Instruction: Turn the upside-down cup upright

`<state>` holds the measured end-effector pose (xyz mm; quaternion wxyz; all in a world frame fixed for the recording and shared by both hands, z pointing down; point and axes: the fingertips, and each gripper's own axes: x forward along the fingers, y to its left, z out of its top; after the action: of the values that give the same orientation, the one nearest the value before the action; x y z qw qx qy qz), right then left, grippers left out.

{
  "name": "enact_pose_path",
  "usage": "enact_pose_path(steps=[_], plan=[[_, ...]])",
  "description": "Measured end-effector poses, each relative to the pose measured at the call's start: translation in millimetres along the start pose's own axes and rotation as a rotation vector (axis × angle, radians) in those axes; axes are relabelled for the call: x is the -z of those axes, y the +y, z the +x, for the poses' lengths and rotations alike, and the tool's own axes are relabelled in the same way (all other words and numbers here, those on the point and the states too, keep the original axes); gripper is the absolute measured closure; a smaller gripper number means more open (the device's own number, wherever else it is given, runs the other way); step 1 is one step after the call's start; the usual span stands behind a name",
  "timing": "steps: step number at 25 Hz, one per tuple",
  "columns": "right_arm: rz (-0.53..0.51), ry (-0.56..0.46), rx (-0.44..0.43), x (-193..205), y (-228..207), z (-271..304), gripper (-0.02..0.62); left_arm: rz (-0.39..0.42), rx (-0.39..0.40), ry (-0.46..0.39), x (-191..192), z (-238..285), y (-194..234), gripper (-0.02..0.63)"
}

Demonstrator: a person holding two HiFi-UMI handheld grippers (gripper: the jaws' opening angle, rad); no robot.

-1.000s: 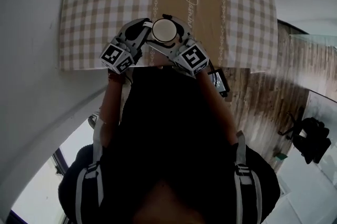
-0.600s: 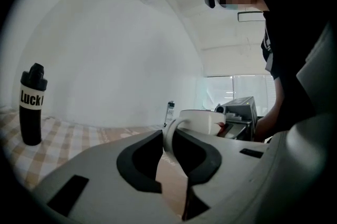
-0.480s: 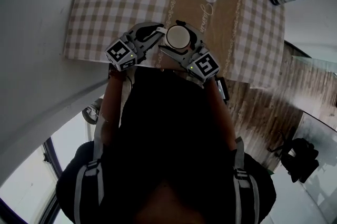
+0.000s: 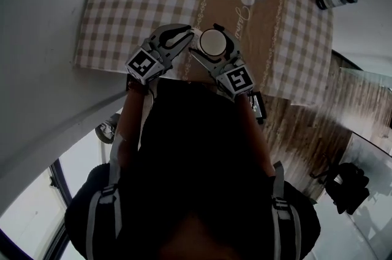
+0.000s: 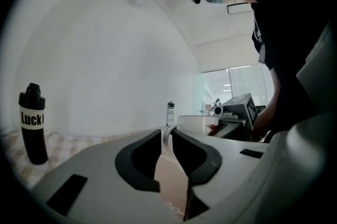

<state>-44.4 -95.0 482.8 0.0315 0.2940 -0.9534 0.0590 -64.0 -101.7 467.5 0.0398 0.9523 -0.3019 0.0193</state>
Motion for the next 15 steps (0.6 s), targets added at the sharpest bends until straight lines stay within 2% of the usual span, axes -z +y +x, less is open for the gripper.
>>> enact_pose_path(steps=[3, 7, 12, 14, 15], plan=[[-0.010, 0.024, 0.083, 3, -31, -10, 0.178, -0.056, -0.012, -0.033, 4, -14, 10, 0.550], [-0.074, 0.042, 0.134, -1, -60, -11, 0.178, -0.095, -0.029, -0.008, 14, -23, 21, 0.551], [-0.109, 0.054, 0.174, 2, -69, -3, 0.178, -0.060, 0.002, 0.002, 21, -20, 10, 0.551], [-0.125, 0.073, 0.176, 7, -69, 4, 0.178, -0.051, 0.017, 0.009, 24, -17, 6, 0.605], [-0.135, 0.089, 0.174, 11, -68, 8, 0.178, -0.051, 0.025, 0.012, 25, -15, 4, 0.606]])
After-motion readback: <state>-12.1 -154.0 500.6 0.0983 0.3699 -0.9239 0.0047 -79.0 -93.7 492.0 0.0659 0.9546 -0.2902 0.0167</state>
